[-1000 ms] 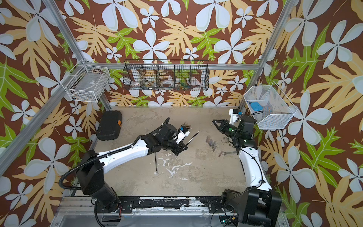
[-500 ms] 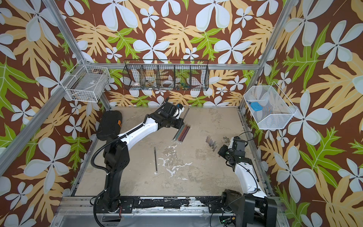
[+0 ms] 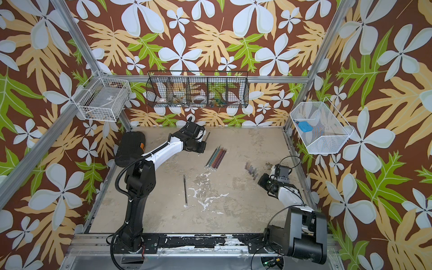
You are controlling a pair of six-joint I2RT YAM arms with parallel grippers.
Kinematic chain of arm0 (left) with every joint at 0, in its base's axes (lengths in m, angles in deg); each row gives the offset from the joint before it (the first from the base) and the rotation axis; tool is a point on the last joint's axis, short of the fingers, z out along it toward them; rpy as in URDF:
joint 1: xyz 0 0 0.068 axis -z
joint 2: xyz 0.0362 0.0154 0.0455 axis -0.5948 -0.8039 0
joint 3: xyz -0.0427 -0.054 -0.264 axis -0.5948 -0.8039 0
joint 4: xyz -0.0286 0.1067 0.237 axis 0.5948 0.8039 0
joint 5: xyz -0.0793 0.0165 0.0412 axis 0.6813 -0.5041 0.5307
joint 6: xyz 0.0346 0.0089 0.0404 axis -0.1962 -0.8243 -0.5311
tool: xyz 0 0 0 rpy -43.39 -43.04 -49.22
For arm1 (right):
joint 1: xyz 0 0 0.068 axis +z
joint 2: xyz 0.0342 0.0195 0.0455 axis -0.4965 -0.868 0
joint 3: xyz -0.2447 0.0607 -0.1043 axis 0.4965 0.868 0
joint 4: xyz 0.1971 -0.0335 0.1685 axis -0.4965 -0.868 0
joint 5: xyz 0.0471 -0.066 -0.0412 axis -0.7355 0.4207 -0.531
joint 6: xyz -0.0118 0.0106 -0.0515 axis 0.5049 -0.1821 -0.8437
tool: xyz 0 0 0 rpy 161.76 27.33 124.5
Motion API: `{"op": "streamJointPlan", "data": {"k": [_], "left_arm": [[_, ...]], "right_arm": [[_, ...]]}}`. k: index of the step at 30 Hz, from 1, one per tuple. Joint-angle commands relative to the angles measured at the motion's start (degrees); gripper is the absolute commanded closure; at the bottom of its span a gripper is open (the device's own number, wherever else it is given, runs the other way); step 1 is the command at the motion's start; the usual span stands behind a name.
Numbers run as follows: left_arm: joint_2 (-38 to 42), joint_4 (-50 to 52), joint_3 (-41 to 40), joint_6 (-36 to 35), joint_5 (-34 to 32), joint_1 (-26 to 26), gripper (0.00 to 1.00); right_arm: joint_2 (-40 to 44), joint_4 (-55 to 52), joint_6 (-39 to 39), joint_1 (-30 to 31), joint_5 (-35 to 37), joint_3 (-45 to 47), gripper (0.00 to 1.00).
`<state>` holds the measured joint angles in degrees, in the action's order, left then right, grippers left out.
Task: Remove the protective cover of the pencils
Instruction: Place the protective sleeve at the center of the board, then place the pencil at the center of the board.
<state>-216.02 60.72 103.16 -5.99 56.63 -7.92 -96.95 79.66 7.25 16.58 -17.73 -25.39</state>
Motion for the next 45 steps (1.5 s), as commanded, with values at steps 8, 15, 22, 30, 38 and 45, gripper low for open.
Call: {"op": "streamJointPlan", "data": {"k": [8, 15, 22, 30, 38, 45], "left_arm": [[-2.48, 2.48, 1.93, -1.55, -0.97, -0.75, 1.0], [-2.88, 2.92, 2.44, -1.49, -0.07, -1.41, 1.0], [-3.38, 3.23, 2.8, -1.24, 0.95, -1.42, 1.0], [-4.95, 3.49, 3.05, -1.48, 1.38, -1.33, 1.0], [-6.89, 3.7, 3.61, -1.67, 1.79, -1.41, 1.0], [-8.32, 4.02, 4.35, -1.77, 2.3, -1.37, 1.0]], "right_arm": [[-5.3, 4.16, 2.29, -0.01, -3.01, -2.93, 0.91], [-7.42, 4.89, 2.51, -0.06, -3.23, -3.38, 0.86], [-8.4, 5.89, 2.61, 0.0, -4.18, -3.29, 0.76], [-7.74, 5.65, 2.61, 0.0, -5.06, -3.31, 0.75], [-1.78, 2.17, -0.02, 0.0, -2.98, -2.68, 0.76], [3.56, 0.66, -0.77, -0.02, -3.99, -1.06, 0.76]]}}
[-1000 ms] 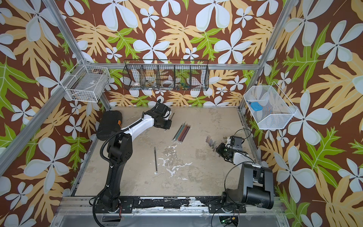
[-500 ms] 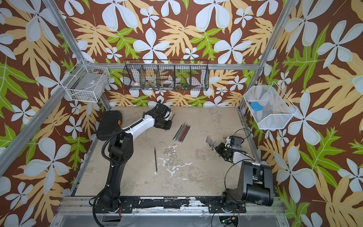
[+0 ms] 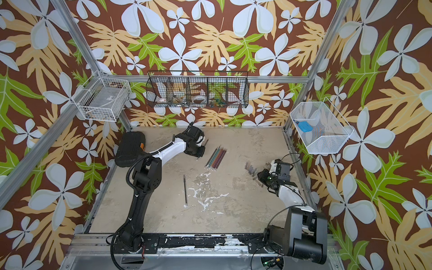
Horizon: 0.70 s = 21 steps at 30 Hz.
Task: Remove the protective cover of the pencils
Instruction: Place the pencil at the center of the board.
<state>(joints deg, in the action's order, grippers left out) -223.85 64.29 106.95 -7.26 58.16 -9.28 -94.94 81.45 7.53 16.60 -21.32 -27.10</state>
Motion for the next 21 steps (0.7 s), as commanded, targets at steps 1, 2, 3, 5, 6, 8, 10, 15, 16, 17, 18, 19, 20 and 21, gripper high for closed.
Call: {"op": "streamJointPlan", "data": {"k": [1, 2, 3, 5, 6, 8, 10, 15, 16, 17, 18, 19, 20, 21], "left_arm": [[-0.58, 0.47, 0.63, -0.44, 1.02, 0.0, 1.0], [-0.59, 0.47, 0.62, -0.48, 1.35, 0.02, 1.0], [-0.68, 0.5, 0.57, -0.41, 1.88, 0.03, 1.0], [-0.93, 0.46, 0.63, -0.32, 2.74, 0.18, 0.98], [-1.11, 0.46, 0.63, -0.32, 3.1, 0.36, 0.97], [-1.46, 0.49, 0.62, -0.4, 3.15, 0.79, 0.96], [-1.86, 0.71, 0.72, -0.63, 2.93, 1.39, 0.95], [-2.35, 0.93, 0.73, -1.02, 2.38, 2.62, 0.86], [-2.35, 0.94, 0.72, -0.97, 2.4, 2.74, 0.82], [-2.37, 0.92, 0.72, -1.0, 2.37, 2.75, 0.78], [-2.35, 0.92, 0.72, -0.94, 2.53, 2.75, 0.75], [-2.34, 0.86, 0.74, -0.94, 2.66, 2.77, 0.72], [-2.26, 0.82, 0.73, -0.85, 2.91, 2.77, 0.7], [-2.26, 0.77, 0.77, -0.85, 3.18, 2.83, 0.68]], "right_arm": [[2.42, -1.25, -1.06, -0.03, -0.67, 1.01, 0.76], [3.26, -1.58, -1.15, -0.02, -0.78, 1.42, 0.76], [4.14, -1.91, -1.34, -0.02, -0.8, 1.66, 0.76], [5.41, -2.47, -1.76, -0.06, -0.61, 2.12, 0.76], [5.89, -2.79, -1.89, -0.04, -0.55, 2.32, 0.76], [6.52, -3.1, -2.24, -0.05, -0.53, 2.52, 0.76], [6.73, -3.29, -2.41, -0.04, -0.61, 2.64, 0.76], [7.08, -3.34, -2.56, -0.09, -1.05, 3.08, 0.76], [7.17, -3.46, -2.62, -0.02, -1.12, 3.08, 0.76], [7.25, -3.42, -2.64, -0.04, -1.15, 3.1, 0.76], [7.32, -3.55, -2.8, -0.04, -1.14, 3.09, 0.76], [7.35, -3.62, -2.86, -0.02, -1.22, 3.06, 0.76], [7.43, -3.71, -2.97, -0.02, -1.28, 3.08, 0.76], [7.43, -3.75, -3.04, -0.04, -1.32, 3.11, 0.76]]}}
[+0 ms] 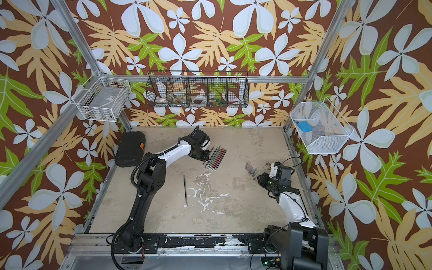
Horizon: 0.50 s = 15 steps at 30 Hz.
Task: Remove the protective cover of the pencils
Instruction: Place the pencil at the center of the board.
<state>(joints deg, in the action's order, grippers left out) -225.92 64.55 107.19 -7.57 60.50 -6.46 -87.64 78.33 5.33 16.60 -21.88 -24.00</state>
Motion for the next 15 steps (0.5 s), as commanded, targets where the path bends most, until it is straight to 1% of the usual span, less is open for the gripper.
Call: {"op": "streamJointPlan", "data": {"k": [1, 6, 9, 10, 12, 15], "left_arm": [[-0.18, 0.5, 0.48, -0.54, 1.15, 0.02, 0.67], [1.27, 0.44, 0.8, -0.2, 3.38, 0.02, 0.68], [4.36, -1.22, -0.42, 0.7, 6.67, 0.02, 0.69], [5.8, -2.29, -1.32, 1.2, 8.27, 0.02, 0.7], [9.07, -4.84, -3.23, 2.12, 10.66, 0.02, 0.7], [16.1, -10.91, -8.2, 3.57, 12.92, 0.02, 0.71]], "right_arm": [[0.22, -0.67, -0.92, -0.09, -0.82, 0.01, 0.76], [1.45, -1.46, -1.64, 0.01, -2.4, 0.12, 0.76], [3.1, -2.02, -2.99, 0.82, -4.42, -0.13, 0.76], [3.49, -2.48, -3.68, 2.04, -4.42, -0.52, 0.75], [3.87, -3.6, -4.71, 6.67, -2.41, -1.82, 0.75], [3.17, -3.56, -3.98, 16.64, 2.04, -3.63, 0.75]]}}
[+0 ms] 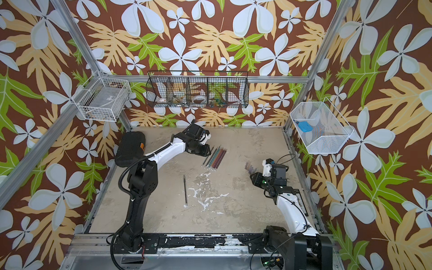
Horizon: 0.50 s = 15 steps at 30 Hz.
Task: Remove the protective cover of the pencils
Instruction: Place the pencil at the center of the board, then pick up the pencil from the center of the board.
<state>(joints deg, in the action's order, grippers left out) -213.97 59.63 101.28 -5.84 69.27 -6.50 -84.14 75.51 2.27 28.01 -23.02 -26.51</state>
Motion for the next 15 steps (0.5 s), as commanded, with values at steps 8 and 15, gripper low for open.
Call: {"op": "streamJointPlan", "data": {"k": [8, 15], "left_arm": [[23.08, -23.05, -18.76, 7.54, 4.11, -2.86, 0.69], [31.77, -31.67, -26.78, 13.18, 7.36, -8.31, 0.69]], "right_arm": [[-6.47, 3.06, 1.68, 31.84, 18.28, -8.3, 0.75], [-23.86, -0.8, 5.26, 45.1, 29.36, -24.0, 0.76]]}}
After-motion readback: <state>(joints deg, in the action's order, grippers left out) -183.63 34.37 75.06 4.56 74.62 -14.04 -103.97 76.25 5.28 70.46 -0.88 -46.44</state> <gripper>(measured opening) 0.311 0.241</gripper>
